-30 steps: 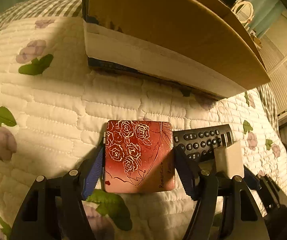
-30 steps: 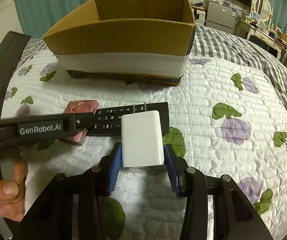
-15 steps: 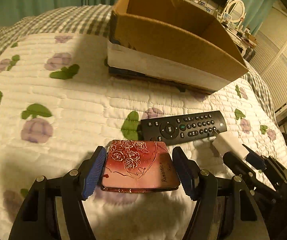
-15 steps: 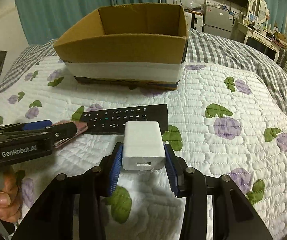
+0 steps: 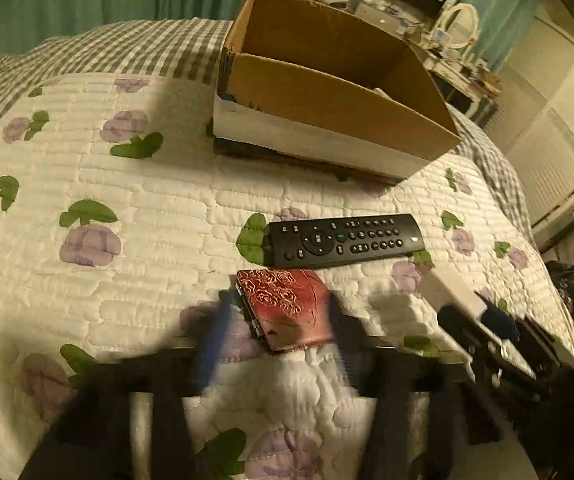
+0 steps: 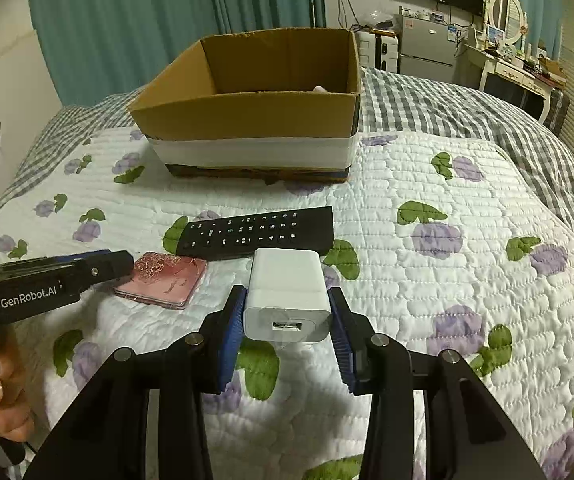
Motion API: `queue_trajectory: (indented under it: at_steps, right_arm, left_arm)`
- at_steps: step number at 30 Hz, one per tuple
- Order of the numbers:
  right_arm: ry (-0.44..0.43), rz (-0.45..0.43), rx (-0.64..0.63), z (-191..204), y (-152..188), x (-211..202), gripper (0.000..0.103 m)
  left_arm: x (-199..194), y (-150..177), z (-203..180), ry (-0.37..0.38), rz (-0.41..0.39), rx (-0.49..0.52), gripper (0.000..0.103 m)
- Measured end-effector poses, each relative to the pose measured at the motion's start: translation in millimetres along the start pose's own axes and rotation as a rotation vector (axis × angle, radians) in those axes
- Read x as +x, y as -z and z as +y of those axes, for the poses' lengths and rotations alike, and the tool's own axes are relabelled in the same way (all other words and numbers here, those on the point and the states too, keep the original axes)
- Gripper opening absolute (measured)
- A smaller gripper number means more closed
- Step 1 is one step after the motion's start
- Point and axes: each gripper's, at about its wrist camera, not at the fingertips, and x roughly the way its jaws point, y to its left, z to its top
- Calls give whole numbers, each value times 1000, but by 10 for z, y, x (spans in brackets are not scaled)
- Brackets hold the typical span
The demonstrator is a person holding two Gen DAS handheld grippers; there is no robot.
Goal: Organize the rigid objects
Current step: 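Grasp the pink rose card with the left tool while the right tool grasps the white charger, then lift and carry the pink card and white charger over the box with both tools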
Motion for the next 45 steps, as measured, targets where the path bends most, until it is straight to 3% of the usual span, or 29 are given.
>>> queue_trajectory:
  at_steps: [3, 6, 12, 14, 17, 21, 30, 36, 45]
  right_arm:
    - [-5, 5, 2, 5, 8, 4, 40]
    - [-5, 2, 2, 1, -4, 0, 40]
    - [-20, 13, 29, -87, -8, 46, 40]
    - [-28, 24, 37, -102, -7, 82, 40]
    - [-41, 38, 39, -105, -9, 140, 40]
    - [-42, 29, 35, -105, -27, 126, 40]
    - [-43, -8, 41, -142, -87, -50, 40]
    - [-50, -61, 23, -33, -180, -255, 40]
    - [-58, -210, -8, 72, -546, -782, 40]
  left_arm:
    - [126, -44, -44, 26, 38, -7, 59]
    - [389, -38, -121, -39, 116, 16, 60]
    - [619, -98, -152, -25, 167, -27, 72]
    - [752, -113, -211, -48, 211, -5, 75]
    - [869, -89, -323, -102, 212, 56, 78]
    - [769, -57, -263, -72, 158, 9, 72]
    - [338, 142, -251, -63, 63, 62, 70]
    - [-151, 42, -166, -54, -52, 53, 70]
    - [-841, -305, -256, 0, -225, 56, 70]
